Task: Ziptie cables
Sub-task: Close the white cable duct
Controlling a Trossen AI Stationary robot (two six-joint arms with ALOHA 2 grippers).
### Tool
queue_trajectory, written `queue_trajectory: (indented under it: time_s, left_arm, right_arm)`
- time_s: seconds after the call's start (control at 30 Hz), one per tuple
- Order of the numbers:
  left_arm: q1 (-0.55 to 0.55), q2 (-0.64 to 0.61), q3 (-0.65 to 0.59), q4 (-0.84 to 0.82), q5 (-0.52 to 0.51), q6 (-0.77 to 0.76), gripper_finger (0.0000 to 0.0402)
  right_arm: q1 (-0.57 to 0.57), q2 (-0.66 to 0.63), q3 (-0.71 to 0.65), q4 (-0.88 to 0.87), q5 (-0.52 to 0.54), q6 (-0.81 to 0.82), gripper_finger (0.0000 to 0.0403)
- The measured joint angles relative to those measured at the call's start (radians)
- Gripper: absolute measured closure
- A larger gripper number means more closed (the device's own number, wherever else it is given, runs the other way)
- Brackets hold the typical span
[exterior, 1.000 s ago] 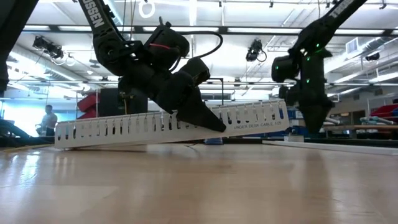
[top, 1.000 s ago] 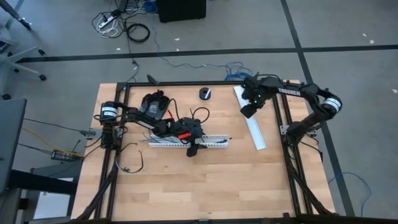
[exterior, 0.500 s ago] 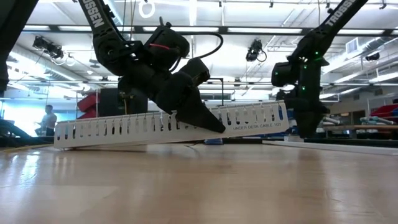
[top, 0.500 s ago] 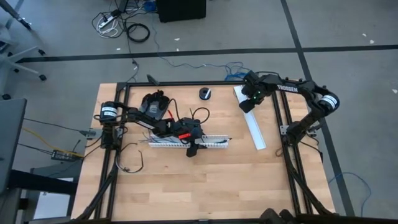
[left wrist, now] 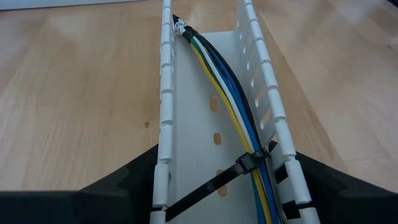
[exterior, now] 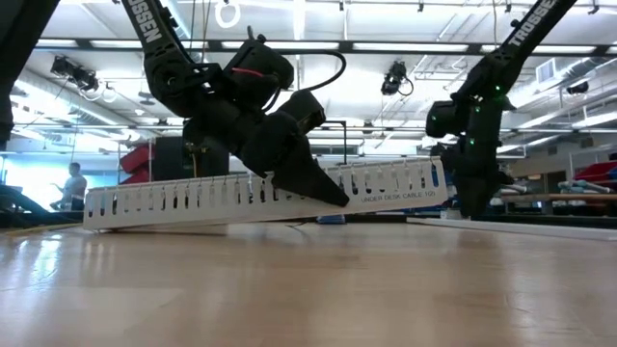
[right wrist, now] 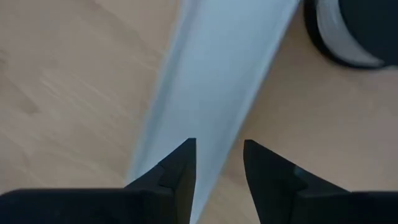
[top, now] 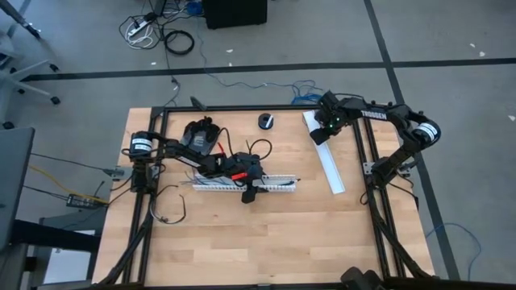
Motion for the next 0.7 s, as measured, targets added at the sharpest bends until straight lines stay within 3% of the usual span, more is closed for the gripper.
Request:
queue_trajectory:
  time_s: [0.27,0.47,0.7]
  left_arm:
    - [0.000,0.000,0.000,0.000,-0.002,0.000,0.0158]
    - [0.000,0.000,0.000,0.000,-0.002,-0.001,0.0158]
    - [0.000,0.000,0.000,0.002,-0.002,-0.002,0.0158]
  right_arm:
    - [-0.010,-0.003,-0.074,0.088,0.004,0.011,0.0284]
    - [-0.008,-0.005,-0.111,0.121,-0.005,0.030,0.0383]
    - [0.016,-0.030,-0.127,0.149,-0.038,0.053,0.0400]
